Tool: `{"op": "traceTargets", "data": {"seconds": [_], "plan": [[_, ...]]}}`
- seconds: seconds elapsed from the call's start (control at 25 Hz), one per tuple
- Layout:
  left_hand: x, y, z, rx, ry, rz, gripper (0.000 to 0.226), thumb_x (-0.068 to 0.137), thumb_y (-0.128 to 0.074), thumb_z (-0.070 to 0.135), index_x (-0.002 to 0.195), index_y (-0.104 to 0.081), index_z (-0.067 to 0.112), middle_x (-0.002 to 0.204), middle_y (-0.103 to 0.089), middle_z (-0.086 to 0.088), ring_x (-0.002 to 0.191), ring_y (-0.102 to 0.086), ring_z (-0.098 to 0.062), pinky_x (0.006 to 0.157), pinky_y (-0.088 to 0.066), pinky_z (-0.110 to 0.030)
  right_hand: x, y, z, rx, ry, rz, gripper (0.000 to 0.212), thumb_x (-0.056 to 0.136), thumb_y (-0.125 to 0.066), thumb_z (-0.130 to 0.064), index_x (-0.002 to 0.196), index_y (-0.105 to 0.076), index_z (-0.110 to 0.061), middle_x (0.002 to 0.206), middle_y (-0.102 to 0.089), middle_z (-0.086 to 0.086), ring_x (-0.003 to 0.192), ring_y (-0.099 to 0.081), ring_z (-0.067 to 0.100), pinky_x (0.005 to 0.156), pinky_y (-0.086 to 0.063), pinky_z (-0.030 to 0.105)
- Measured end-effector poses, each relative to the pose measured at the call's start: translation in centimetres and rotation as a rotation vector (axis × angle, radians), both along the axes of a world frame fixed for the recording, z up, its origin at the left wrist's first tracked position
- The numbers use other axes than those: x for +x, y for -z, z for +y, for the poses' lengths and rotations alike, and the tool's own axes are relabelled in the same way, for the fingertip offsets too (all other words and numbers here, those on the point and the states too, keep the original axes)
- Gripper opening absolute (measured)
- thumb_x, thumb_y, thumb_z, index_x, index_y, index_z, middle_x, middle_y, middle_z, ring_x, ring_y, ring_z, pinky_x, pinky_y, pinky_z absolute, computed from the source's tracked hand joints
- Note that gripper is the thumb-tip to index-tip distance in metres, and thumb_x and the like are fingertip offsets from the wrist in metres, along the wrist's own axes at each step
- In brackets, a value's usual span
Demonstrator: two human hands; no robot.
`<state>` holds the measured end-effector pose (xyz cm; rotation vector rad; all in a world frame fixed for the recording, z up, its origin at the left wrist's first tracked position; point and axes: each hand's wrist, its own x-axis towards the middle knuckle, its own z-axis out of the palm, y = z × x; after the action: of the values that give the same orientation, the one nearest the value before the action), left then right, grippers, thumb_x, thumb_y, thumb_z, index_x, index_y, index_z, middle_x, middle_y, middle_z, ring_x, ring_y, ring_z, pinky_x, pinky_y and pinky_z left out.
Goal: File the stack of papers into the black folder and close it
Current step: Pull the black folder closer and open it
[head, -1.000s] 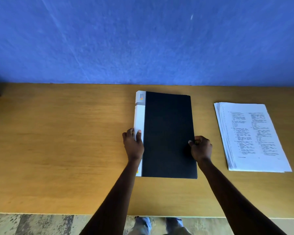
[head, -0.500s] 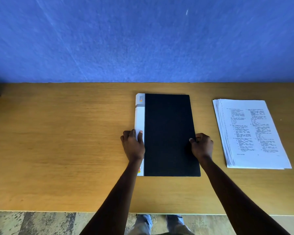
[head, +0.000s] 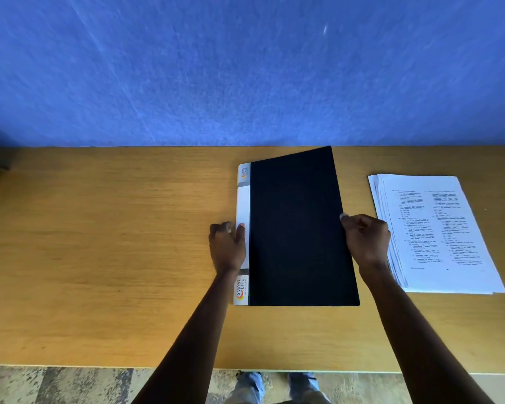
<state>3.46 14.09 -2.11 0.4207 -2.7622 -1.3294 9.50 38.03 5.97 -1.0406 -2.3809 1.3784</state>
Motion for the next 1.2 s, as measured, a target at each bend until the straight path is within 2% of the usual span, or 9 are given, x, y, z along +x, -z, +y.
{"op": "traceTargets", "data": {"seconds": [0.12,0.32,0.44,0.56,0.64,0.76,0.84,1.0,1.2], "plan": [[-0.8,-4.0,-0.9,0.146,0.089,0.053,0.033,0.097,-0.056,0.029,0.087,-0.070,0.001,0.090,-0.068,-0.017,0.083,-0.064,-0.028,0.070,-0.041,-0.028,0.2,-3.5,-2.2,-0.147,-0.103,0.225,0.036,0.097,-0.061,-0.029,0.072,-0.069,-0.004,0.072,-0.067,0.016,0.062,-0.058,0.019,0.063,-0.045,0.034],[-0.5,-12.9,-1.8,0.382,0.298,0.022,0.060,0.096,-0.043,0.056,0.090,-0.064,0.000,0.089,-0.065,-0.026,0.085,-0.062,-0.036,0.071,-0.048,-0.039,0.9,-7.5,-9.6,-0.395,-0.557,0.399,0.027,0.101,-0.049,-0.017,0.120,-0.067,-0.015,0.107,-0.074,-0.004,0.099,-0.068,0.008,0.081,-0.051,0.021],[-0.1,-16.8,-3.6,0.409,0.315,0.003,0.048,0.095,-0.044,0.058,0.068,-0.058,0.021,0.064,-0.060,0.005,0.068,-0.058,-0.014,0.067,-0.043,-0.033,0.5,-6.9,-13.5,-0.413,-0.872,0.372,0.036,0.101,-0.051,-0.012,0.136,-0.058,-0.010,0.144,-0.056,0.002,0.134,-0.051,0.012,0.105,-0.046,0.031],[-0.6,-18.2,-6.6,0.344,0.274,0.008,0.022,0.091,-0.061,0.046,0.091,-0.069,0.025,0.082,-0.067,0.020,0.081,-0.062,0.007,0.074,-0.044,-0.019,0.2,-5.1,-15.2,-0.445,-1.020,0.246,0.043,0.100,-0.053,-0.014,0.142,-0.052,-0.019,0.157,-0.040,-0.007,0.145,-0.036,0.007,0.114,-0.039,0.036],[-1.3,-18.0,-9.1,0.330,0.239,-0.006,0.019,0.089,-0.069,0.032,0.102,-0.071,0.018,0.099,-0.073,0.012,0.095,-0.067,-0.001,0.082,-0.052,-0.026,0.1,-2.7,-14.7,-0.322,-0.995,0.160,0.045,0.099,-0.055,-0.017,0.143,-0.051,-0.025,0.158,-0.037,-0.010,0.147,-0.030,0.004,0.117,-0.034,0.035],[-2.6,-17.4,-13.8,0.297,0.197,-0.060,0.010,0.089,-0.069,0.017,0.093,-0.073,0.009,0.099,-0.074,-0.009,0.094,-0.069,-0.023,0.077,-0.051,-0.037,-0.1,1.8,-11.2,-0.032,-0.811,0.013,0.046,0.097,-0.058,-0.024,0.142,-0.050,-0.028,0.159,-0.035,-0.008,0.146,-0.034,0.012,0.116,-0.036,0.045],[-3.9,-16.5,-16.8,0.258,0.172,-0.107,0.010,0.089,-0.069,0.013,0.095,-0.072,0.005,0.101,-0.072,-0.017,0.093,-0.066,-0.027,0.077,-0.049,-0.040,0.0,4.5,-8.0,0.096,-0.686,-0.101,0.050,0.095,-0.061,-0.024,0.144,-0.050,-0.021,0.159,-0.035,-0.001,0.145,-0.037,0.021,0.115,-0.038,0.044],[-6.4,-12.8,-21.2,0.236,0.024,-0.195,0.037,0.088,-0.068,0.005,0.124,-0.061,-0.003,0.113,-0.063,-0.016,0.113,-0.060,-0.033,0.084,-0.042,-0.036,0.9,7.7,-4.0,0.361,-0.591,-0.316,0.063,0.093,-0.065,-0.030,0.148,-0.042,-0.011,0.161,-0.029,0.012,0.150,-0.026,0.029,0.117,-0.032,0.044],[-7.5,-7.7,-23.0,0.191,-0.092,-0.254,0.040,0.088,-0.065,-0.002,0.127,-0.058,-0.006,0.128,-0.060,-0.024,0.119,-0.057,-0.040,0.104,-0.045,-0.050,1.4,8.8,-4.2,0.480,-0.644,-0.415,0.073,0.093,-0.063,-0.037,0.154,-0.030,-0.013,0.166,-0.013,0.013,0.154,-0.011,0.030,0.123,-0.020,0.043]]}}
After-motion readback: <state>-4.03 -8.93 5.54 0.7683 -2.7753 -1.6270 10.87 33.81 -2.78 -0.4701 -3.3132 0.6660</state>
